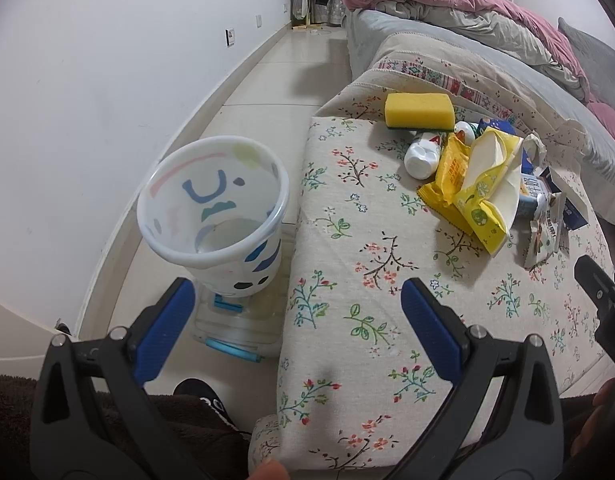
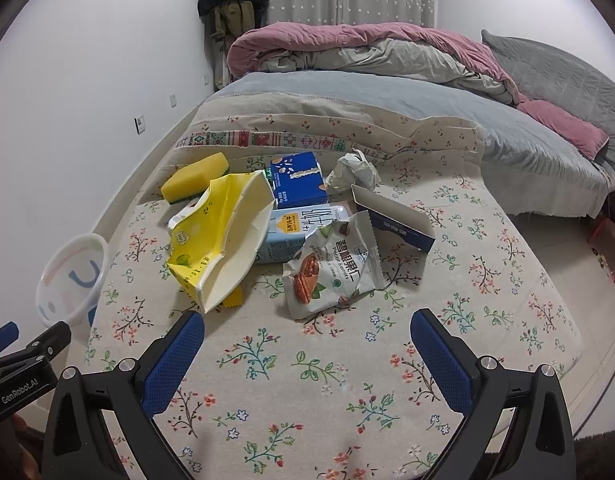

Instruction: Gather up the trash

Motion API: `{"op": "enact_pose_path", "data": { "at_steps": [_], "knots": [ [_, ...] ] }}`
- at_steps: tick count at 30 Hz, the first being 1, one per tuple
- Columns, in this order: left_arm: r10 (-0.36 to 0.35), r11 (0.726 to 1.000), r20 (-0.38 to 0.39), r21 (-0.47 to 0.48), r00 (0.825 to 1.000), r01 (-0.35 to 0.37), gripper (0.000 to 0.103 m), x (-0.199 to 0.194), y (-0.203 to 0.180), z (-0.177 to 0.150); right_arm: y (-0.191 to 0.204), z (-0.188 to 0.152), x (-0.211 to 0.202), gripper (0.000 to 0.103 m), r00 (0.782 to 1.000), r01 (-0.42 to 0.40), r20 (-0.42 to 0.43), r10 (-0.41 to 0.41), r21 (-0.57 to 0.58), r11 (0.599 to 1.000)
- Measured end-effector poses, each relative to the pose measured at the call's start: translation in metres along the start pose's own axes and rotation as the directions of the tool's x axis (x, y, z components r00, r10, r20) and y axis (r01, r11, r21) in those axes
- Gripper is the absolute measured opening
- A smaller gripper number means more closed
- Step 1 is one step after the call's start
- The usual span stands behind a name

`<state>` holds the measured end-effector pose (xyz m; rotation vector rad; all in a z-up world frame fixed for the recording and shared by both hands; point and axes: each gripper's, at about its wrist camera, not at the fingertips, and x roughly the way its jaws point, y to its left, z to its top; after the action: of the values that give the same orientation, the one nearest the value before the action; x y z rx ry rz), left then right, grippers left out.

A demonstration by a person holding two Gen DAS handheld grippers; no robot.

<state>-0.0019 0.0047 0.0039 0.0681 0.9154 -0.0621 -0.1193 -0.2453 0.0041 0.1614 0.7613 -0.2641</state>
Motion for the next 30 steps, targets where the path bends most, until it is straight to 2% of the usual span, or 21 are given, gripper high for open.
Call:
{"op": "enact_pose_path", "data": {
  "at_steps": [30],
  "knots": [
    [-0.003,1.000,0.000,-0.004,1.000,0.003,0.102,-0.0003,0.0004,0.0004,0.0022,0.0007,-0.0008,0.103,1.000,-0.004,0.001,0.004,0.005,1.000]
  ]
}}
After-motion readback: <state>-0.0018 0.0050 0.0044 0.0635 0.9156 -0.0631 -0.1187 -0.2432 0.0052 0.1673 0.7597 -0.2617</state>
